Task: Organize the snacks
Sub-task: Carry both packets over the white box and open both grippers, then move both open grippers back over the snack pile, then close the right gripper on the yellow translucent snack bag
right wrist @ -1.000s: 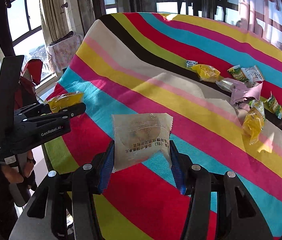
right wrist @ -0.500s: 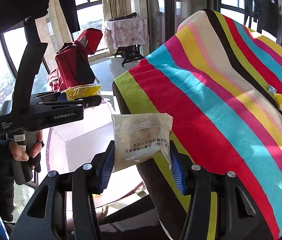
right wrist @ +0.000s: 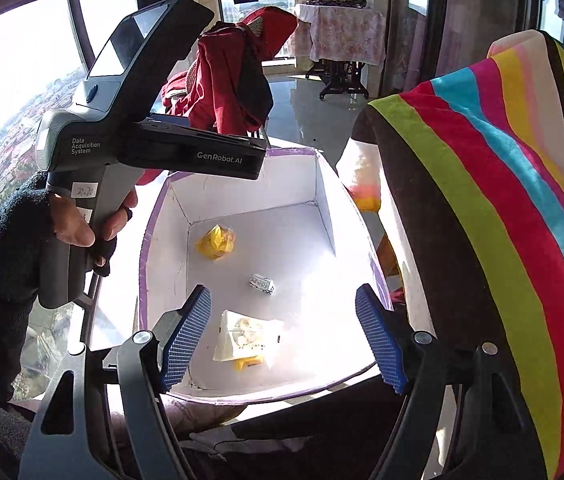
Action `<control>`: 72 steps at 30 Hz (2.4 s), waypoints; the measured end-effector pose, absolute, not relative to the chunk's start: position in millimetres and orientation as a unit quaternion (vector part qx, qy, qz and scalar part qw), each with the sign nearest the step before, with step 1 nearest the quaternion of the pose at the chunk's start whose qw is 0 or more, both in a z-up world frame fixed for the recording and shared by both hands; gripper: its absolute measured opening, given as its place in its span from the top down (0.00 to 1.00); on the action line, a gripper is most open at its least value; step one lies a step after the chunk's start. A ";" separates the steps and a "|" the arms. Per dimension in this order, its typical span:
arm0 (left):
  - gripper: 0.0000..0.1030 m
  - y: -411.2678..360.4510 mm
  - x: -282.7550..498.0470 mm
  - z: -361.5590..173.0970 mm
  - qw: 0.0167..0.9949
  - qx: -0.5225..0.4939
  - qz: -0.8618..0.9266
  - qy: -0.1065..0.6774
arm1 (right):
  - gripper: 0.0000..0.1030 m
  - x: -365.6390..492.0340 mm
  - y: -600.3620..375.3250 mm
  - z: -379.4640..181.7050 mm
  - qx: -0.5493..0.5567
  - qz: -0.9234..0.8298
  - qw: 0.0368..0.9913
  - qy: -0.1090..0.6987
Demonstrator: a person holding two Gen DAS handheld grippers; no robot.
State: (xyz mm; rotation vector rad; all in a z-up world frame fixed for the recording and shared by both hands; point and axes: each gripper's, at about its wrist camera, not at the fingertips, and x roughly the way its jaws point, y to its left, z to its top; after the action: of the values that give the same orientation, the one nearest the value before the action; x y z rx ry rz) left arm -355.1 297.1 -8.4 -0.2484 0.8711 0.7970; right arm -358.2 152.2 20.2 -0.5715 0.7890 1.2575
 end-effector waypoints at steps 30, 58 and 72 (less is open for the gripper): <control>0.02 7.4 -30.2 19.4 0.900 -0.051 -0.059 0.428 | 0.15 -143.7 -149.1 72.3 -0.116 0.217 0.911 0.332; 0.02 25.3 -31.1 16.6 0.897 -0.109 -0.068 0.422 | 0.57 -102.7 -151.7 49.6 -0.125 0.268 0.870 0.395; 0.02 -20.0 -16.9 20.7 0.887 -0.060 -0.092 0.449 | 0.57 -114.4 -188.8 45.4 -0.044 0.208 0.888 0.408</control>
State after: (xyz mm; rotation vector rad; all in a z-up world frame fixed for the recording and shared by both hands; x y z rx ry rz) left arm -16.9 -20.0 20.7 -0.1250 0.9343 -0.1923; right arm -114.4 -188.8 45.4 -0.0908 0.8475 0.4314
